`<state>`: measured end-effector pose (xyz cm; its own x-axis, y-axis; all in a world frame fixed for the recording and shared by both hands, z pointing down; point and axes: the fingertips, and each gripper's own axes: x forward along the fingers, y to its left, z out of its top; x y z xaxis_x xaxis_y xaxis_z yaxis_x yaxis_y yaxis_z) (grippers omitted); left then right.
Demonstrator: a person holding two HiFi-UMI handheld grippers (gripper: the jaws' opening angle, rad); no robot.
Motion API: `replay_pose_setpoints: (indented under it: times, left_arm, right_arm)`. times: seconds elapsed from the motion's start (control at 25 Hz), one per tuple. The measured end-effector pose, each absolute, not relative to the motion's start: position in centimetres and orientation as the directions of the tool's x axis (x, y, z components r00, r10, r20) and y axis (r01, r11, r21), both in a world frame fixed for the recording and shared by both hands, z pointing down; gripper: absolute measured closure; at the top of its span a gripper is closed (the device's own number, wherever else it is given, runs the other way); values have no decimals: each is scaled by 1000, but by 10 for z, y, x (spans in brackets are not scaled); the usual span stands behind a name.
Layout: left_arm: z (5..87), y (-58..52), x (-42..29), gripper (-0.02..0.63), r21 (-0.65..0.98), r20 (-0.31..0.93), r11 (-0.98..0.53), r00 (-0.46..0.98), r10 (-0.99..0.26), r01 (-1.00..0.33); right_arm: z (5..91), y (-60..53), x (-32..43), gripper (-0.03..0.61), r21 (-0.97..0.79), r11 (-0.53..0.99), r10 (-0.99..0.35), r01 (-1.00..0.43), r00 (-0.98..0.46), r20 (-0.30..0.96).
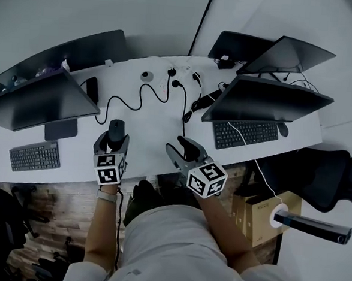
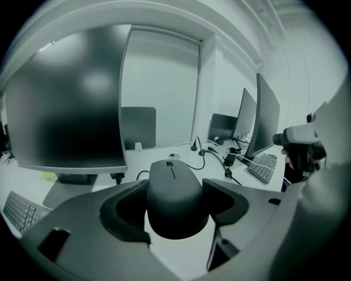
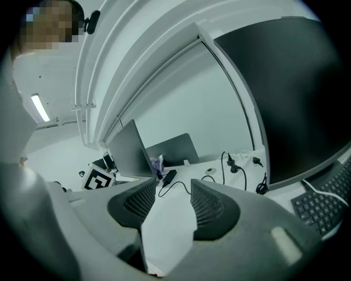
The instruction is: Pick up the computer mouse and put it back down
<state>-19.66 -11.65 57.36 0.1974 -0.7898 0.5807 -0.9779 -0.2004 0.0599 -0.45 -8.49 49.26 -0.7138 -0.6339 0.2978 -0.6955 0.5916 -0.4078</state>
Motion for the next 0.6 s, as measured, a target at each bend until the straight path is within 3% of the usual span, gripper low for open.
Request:
replay_pose_setpoints:
  times: [0.6]
  left_arm:
    - [454, -49, -187, 314, 29, 442, -195, 187, -877, -980]
  right_arm:
    - [449, -73, -42, 382, -363, 763, -490, -535, -845, 216]
